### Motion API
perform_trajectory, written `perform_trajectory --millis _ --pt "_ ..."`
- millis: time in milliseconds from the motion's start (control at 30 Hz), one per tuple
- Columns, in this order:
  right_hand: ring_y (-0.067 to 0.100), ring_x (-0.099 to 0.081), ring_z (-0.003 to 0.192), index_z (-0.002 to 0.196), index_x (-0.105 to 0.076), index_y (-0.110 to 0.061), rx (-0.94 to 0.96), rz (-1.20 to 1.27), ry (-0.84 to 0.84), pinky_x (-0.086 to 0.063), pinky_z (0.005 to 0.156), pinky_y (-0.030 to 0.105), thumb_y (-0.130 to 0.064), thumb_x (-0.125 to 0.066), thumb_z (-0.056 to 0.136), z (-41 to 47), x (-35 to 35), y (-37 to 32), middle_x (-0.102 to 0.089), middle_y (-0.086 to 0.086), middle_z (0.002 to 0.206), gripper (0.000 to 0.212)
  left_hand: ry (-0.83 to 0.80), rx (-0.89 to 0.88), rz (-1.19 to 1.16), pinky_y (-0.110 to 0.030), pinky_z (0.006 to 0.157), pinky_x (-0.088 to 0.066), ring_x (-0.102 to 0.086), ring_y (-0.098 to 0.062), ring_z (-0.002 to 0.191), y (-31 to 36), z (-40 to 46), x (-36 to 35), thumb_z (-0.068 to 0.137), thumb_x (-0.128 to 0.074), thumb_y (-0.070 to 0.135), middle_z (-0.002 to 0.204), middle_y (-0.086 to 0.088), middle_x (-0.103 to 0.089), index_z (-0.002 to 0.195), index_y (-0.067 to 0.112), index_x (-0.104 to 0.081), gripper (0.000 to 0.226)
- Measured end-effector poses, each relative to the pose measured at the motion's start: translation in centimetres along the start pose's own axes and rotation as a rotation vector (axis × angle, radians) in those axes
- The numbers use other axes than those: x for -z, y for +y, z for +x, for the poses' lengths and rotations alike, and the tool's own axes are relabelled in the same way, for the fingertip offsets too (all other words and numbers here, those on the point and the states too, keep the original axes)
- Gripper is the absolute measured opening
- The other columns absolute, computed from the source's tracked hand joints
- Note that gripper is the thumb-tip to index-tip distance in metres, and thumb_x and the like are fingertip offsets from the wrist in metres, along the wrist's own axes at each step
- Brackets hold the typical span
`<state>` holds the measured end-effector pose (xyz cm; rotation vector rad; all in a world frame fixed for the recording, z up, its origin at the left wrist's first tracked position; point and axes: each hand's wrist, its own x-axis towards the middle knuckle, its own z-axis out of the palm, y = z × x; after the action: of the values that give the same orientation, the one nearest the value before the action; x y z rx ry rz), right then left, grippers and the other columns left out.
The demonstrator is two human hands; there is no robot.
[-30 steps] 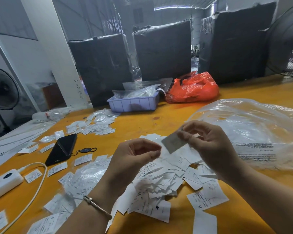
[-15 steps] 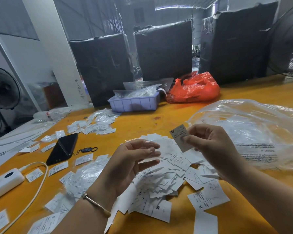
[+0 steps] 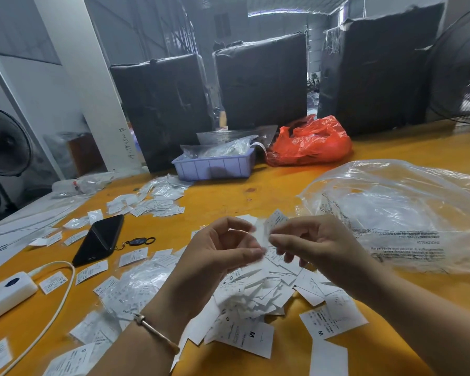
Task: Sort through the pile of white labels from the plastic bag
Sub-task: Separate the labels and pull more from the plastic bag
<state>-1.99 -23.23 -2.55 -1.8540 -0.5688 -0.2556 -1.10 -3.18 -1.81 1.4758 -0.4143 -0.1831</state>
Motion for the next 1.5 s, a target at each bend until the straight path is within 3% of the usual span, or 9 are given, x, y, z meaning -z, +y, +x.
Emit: perform_trajectory --millis 67,333,467,533,733,900,1200,1400,1500 --pt "0.012 -0.065 0.061 0.079 -0.076 -0.019 0.052 0.004 -0.023 -0.047 0.053 0.018 -0.046 -0.069 0.073 0.0 -0.2 -0.2 -0.071 0.001 0.070 0.028 -0.030 0.003 0.044 -0.033 0.083 -0.058 -0.069 -0.028 0.087 -0.1 -0.1 -0.2 0.066 -0.078 0.001 0.090 -0.017 -0.070 0.095 0.008 -0.069 0.031" --pt "0.015 -0.062 0.056 0.070 -0.071 -0.022 0.114 -0.194 -0.031 -0.054 0.053 0.039 -0.039 -0.070 0.076 0.0 -0.4 -0.1 -0.066 0.000 0.061 0.019 -0.042 0.016 0.294 -0.030 0.078 -0.059 -0.073 -0.022 0.087 -0.3 -0.1 -0.1 0.080 -0.078 0.021 0.089 -0.013 -0.074 0.093 0.005 -0.071 0.022" --pt "0.010 -0.063 0.060 0.076 -0.073 -0.018 0.103 -0.227 0.018 -0.054 0.054 0.032 -0.040 -0.068 0.078 -0.2 -0.4 0.0 -0.068 -0.004 0.066 0.023 -0.007 0.017 0.298 -0.024 0.070 -0.058 -0.073 -0.020 0.077 -0.1 0.0 -0.2 0.078 -0.072 0.025 0.082 -0.013 -0.075 0.092 0.004 -0.074 0.025" --pt "0.008 -0.065 0.064 0.083 -0.073 -0.023 0.088 -0.198 0.102 -0.055 0.058 0.029 -0.025 -0.070 0.082 -0.1 0.0 0.1 -0.070 -0.006 0.071 0.004 0.019 0.028 0.302 -0.024 0.065 -0.058 -0.074 -0.021 0.074 -0.2 0.1 0.0 0.082 -0.071 0.018 0.081 -0.014 -0.075 0.091 0.003 -0.073 0.017" --pt "0.034 -0.059 0.066 0.125 -0.049 -0.034 0.038 -0.035 0.263 -0.053 0.056 0.047 0.004 -0.060 0.083 0.1 0.5 0.0 -0.066 0.006 0.078 0.058 0.145 0.015 0.298 -0.027 0.063 -0.059 -0.075 -0.027 0.074 -0.3 0.2 0.4 0.089 -0.067 0.003 0.082 -0.014 -0.077 0.091 -0.004 -0.066 0.008" --pt "0.033 -0.055 0.059 0.085 -0.056 -0.023 0.086 -0.084 0.296 -0.050 0.053 0.053 0.005 -0.064 0.076 0.1 0.7 -0.3 -0.063 0.005 0.068 0.031 0.199 -0.019 0.287 -0.031 0.070 -0.059 -0.075 -0.026 0.080 -0.5 0.3 0.4 0.084 -0.069 -0.006 0.085 -0.011 -0.077 0.098 -0.003 -0.063 0.015" --pt "0.007 -0.047 0.054 0.068 -0.065 -0.011 0.161 -0.132 0.284 -0.039 0.050 0.022 -0.005 -0.069 0.082 0.0 0.5 -0.4 -0.056 0.000 0.060 0.015 0.203 -0.043 0.336 -0.025 0.069 -0.057 -0.074 -0.023 0.078 -0.9 0.4 0.7 0.086 -0.066 -0.006 0.082 -0.009 -0.077 0.090 0.002 -0.071 0.010" --pt "0.021 -0.054 0.059 0.075 -0.069 -0.012 0.168 -0.108 0.334 -0.043 0.052 0.038 -0.015 -0.070 0.084 0.1 0.4 -0.8 -0.063 0.001 0.070 0.009 0.168 -0.036 0.327 -0.027 0.066 -0.059 -0.075 -0.026 0.078 -0.7 0.3 0.4 0.089 -0.066 -0.001 0.084 -0.010 -0.077 0.092 0.002 -0.064 0.005" --pt "0.016 -0.062 0.058 0.079 -0.070 -0.016 0.187 -0.043 0.360 -0.050 0.054 0.026 -0.008 -0.070 0.084 0.0 0.4 -1.0 -0.070 0.000 0.072 0.009 0.164 -0.039 0.332 -0.026 0.067 -0.059 -0.075 -0.025 0.079 -0.5 0.2 0.3 0.083 -0.073 0.002 0.083 -0.009 -0.078 0.094 0.004 -0.064 0.014"
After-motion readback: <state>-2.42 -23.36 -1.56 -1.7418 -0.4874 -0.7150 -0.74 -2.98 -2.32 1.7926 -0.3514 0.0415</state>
